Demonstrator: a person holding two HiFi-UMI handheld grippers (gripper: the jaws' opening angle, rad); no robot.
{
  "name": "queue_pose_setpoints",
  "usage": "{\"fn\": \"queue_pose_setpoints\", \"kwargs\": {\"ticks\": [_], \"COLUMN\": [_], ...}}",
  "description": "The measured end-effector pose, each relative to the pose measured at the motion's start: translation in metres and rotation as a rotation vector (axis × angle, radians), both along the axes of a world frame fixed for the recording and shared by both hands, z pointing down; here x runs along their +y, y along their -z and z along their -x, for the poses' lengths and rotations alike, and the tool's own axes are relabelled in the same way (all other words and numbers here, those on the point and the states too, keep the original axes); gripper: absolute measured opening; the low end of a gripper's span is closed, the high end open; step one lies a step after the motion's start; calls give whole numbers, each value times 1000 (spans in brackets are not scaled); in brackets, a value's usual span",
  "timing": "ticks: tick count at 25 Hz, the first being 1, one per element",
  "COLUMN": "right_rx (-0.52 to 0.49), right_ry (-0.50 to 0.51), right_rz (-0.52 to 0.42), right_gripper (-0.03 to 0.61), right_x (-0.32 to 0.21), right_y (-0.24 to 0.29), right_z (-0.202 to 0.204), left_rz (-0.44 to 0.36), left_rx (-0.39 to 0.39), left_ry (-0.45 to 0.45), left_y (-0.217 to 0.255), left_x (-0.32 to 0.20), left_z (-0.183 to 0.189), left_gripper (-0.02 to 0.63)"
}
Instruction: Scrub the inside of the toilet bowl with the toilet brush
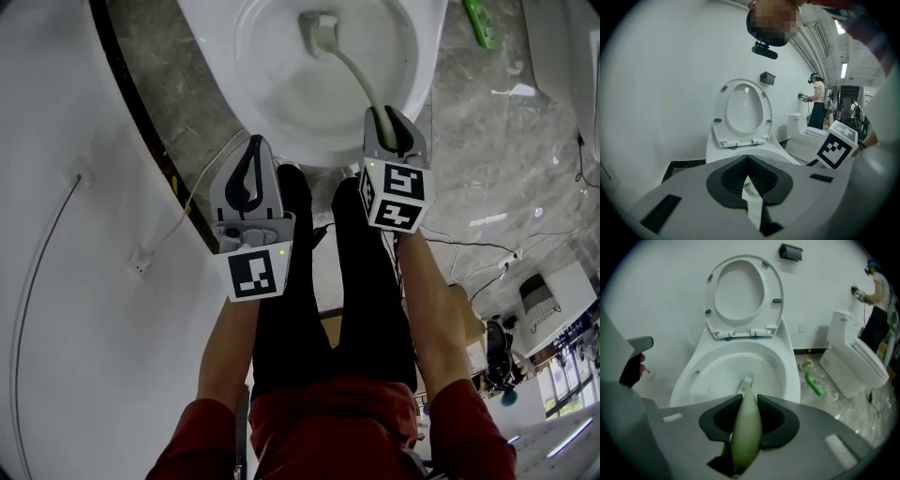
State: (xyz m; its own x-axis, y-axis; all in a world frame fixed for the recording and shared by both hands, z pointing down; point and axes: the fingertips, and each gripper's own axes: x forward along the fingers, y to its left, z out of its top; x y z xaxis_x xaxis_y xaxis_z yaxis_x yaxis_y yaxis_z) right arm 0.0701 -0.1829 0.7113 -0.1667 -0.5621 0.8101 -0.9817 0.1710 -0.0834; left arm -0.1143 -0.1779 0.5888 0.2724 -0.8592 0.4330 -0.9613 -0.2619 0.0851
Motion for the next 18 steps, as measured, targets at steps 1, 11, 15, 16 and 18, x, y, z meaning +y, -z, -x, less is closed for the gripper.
{"fn": "queue_pose_setpoints", "kwargs": {"ticks": [1,11,15,16,18], "right_rx": [49,318,278,278,283], "right_ry": [37,222,203,219,261], "right_rz": [-36,-181,-139,-131,-116], "right_gripper": [109,109,109,109,110], "right_x": [-3,0,-22,-30,-45], "right_y": [9,38,7,0,-9], "right_z": [-3,-8,5,11,21], "left_rz": [-2,-7,2,3,3], "left_rx": [2,9,1,-1,-7], "left_ry": [-2,-5,-4,-1,4], "left_y": [1,2,0,0,1], "left_x": [-1,-3,-1,-1,1], "left_z": [-1,-7,-1,1,5], "left_gripper": [6,6,6,6,6]}}
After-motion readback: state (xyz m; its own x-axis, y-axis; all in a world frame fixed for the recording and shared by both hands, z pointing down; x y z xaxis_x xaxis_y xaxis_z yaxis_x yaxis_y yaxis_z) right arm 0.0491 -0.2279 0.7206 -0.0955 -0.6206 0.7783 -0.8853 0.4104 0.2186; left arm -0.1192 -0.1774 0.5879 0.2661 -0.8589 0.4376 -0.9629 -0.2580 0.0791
